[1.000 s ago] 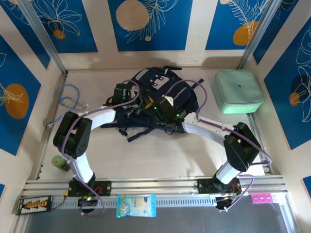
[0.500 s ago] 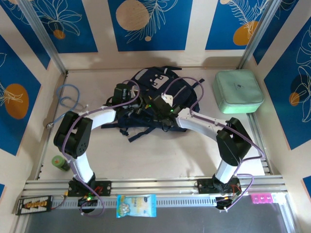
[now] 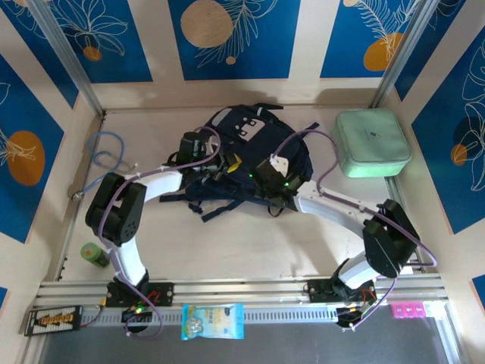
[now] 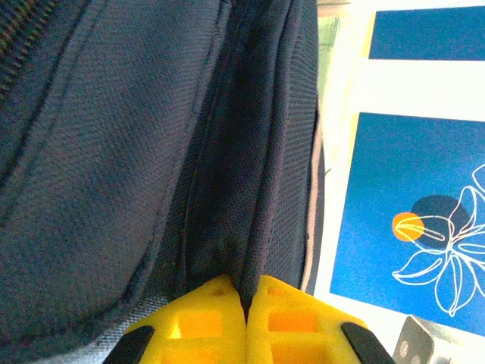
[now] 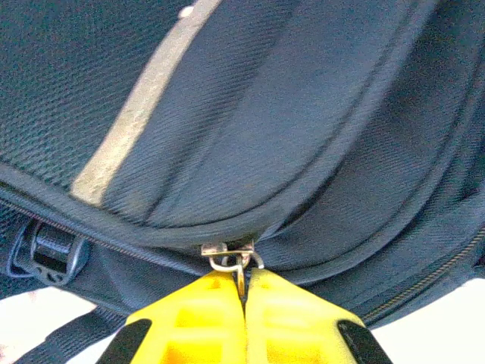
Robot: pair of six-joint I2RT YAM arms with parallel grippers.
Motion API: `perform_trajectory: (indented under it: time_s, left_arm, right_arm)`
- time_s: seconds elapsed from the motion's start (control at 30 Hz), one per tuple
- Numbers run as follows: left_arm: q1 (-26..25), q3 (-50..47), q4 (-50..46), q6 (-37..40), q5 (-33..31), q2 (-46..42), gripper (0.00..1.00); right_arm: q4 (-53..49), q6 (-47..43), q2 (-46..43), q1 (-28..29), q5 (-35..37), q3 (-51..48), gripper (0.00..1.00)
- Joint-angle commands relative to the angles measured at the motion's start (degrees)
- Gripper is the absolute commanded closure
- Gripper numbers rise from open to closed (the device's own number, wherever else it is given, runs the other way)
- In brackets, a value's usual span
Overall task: Pack the student bag
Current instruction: Zip the student bag at the center of the table.
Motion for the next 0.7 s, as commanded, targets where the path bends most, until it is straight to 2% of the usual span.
perform_trajectory:
  time_s: [0.0, 0.13, 0.27, 0.47, 0.6, 0.67]
  left_arm:
    - [1.5, 0.4, 1.3, 2.8, -1.9, 0.9, 1.0]
    - [1.6, 1.2, -0.5, 4.2, -1.4, 0.9, 1.0]
    - [1.6, 1.1, -1.6, 4.9, -1.4, 0.6, 1.0]
    - [1.5, 1.4, -1.4, 5.0, -0.5, 0.8, 1.0]
    - [1.6, 1.9, -1.3, 5.0, 0.0, 1.2, 1.0]
    - [1.6, 2.3, -1.5, 5.3, 0.0, 1.5, 1.0]
  right_arm:
    - [-6.6, 0.0, -3.4, -3.5, 2.7, -4.0, 0.94]
    - [-2.9, -7.2, -4.0, -8.8, -2.6, -4.2, 0.93]
    - [-2.6, -14.3, -2.2, -11.0, -6.3, -1.4, 0.92]
    - [2.0, -22.0, 0.5, -13.8, -17.0, -1.5, 0.78]
    - [2.7, -23.1, 1.5, -14.1, -17.1, -1.5, 0.77]
    - [3.1, -22.9, 1.4, -14.3, -16.6, -1.7, 0.81]
